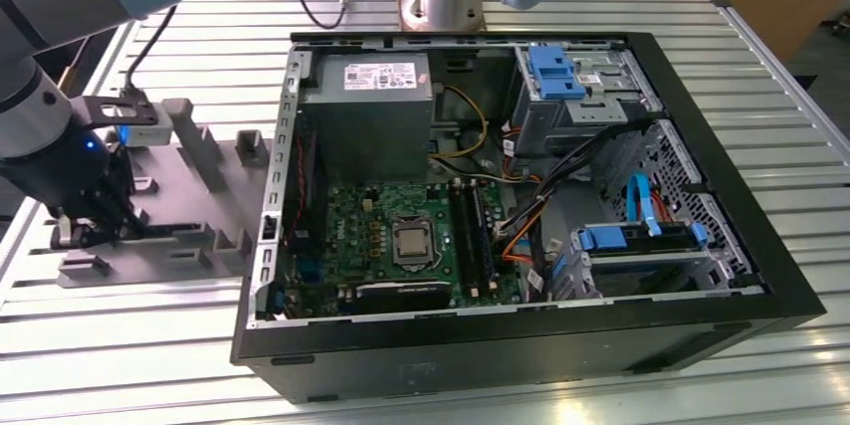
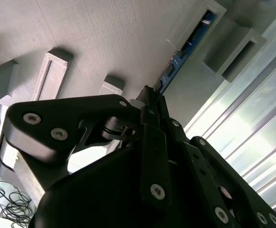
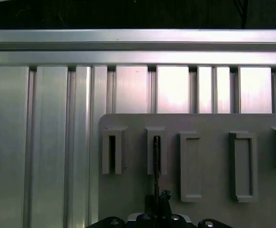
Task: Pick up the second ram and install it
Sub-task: 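Pick up the second ram and move it above second insertion slot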
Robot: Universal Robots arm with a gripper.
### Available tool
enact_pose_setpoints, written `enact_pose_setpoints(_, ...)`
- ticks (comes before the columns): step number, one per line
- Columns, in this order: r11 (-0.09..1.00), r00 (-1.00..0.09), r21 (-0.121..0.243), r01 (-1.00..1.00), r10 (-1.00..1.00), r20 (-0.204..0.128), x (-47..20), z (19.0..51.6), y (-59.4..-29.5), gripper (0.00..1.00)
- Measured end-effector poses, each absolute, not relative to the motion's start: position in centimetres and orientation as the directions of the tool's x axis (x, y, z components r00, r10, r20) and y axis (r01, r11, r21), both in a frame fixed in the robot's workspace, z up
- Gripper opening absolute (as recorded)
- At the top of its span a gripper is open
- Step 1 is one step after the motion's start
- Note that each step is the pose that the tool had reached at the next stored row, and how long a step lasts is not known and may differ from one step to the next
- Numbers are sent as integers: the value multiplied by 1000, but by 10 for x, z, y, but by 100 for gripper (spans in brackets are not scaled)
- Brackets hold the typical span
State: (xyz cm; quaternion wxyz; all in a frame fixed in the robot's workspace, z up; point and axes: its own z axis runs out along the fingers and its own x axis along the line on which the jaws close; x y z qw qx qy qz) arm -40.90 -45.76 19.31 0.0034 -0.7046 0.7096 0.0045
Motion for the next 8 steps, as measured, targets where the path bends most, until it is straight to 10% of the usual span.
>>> enact_pose_setpoints(8,7,-7,2,-1000,-1000,-11,-409,202,-458,14)
